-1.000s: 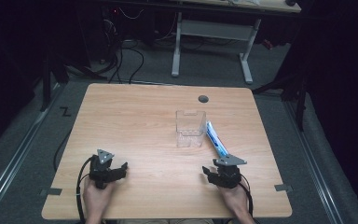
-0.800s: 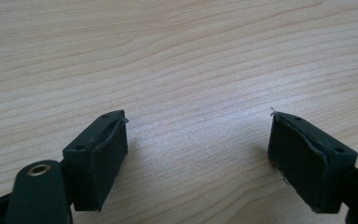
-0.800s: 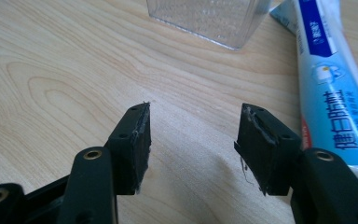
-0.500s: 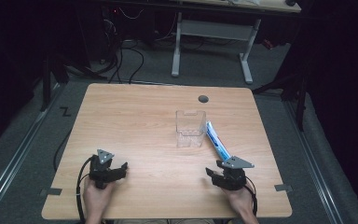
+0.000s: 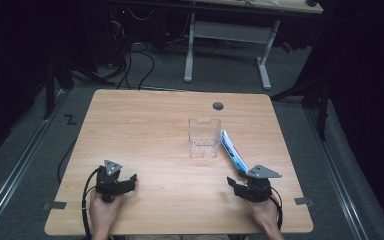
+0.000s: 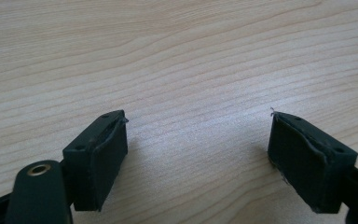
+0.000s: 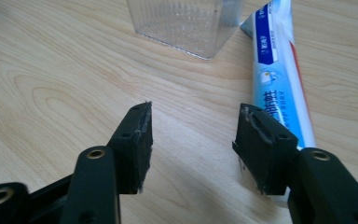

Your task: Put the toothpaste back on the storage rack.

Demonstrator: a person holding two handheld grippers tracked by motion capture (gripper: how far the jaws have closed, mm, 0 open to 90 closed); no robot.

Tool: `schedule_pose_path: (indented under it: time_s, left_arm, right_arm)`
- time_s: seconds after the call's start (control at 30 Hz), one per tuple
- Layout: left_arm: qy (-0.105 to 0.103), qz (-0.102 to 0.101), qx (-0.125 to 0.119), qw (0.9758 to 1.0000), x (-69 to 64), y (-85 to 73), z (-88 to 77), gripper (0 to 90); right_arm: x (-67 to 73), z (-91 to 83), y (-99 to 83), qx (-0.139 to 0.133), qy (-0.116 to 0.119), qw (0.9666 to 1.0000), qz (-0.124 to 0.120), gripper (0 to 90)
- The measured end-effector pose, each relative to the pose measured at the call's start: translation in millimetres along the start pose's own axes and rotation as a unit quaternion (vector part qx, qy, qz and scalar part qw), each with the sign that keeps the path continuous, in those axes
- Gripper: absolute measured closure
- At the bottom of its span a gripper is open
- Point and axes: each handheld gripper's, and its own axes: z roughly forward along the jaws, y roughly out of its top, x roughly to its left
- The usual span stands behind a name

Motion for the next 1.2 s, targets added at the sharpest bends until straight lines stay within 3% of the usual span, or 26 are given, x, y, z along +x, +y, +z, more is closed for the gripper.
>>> schedule_pose_path:
  time_s: [0.17, 0.4, 0.57, 0.7, 0.9, 1.2]
  left_arm:
    - [0.000, 0.000, 0.000, 1.0000, 0.0, 0.0, 0.1, 20.0]
    - [0.000, 0.000, -0.001, 1.0000, -0.1, 0.1, 0.2, 20.1]
    - [0.000, 0.000, -0.001, 1.0000, -0.1, 0.1, 0.3, 20.1]
    - [0.001, 0.000, -0.001, 1.0000, -0.2, 0.1, 0.3, 20.1]
    - [0.001, -0.001, -0.001, 1.0000, -0.1, 0.2, 0.4, 20.1]
    - [0.001, 0.000, -0.001, 1.0000, -0.2, 0.2, 0.3, 20.1]
  right_arm:
    - [-9.3, -1.0, 0.4, 0.004, -0.005, 0.9999, 0.013, 49.5]
    - [-17.3, -6.5, 8.3, -0.004, 0.006, 0.9995, 0.030, 49.8]
    - [-22.8, -6.8, 15.5, -0.002, 0.001, 0.9996, 0.028, 49.5]
    - [-23.7, -4.3, 21.7, 0.006, -0.011, 0.9999, 0.008, 51.4]
    - [-24.8, 0.7, 29.0, 0.013, -0.023, 0.9996, 0.000, 52.7]
    - [-32.9, 1.0, 44.2, -0.012, -0.058, 0.9982, -0.005, 56.4]
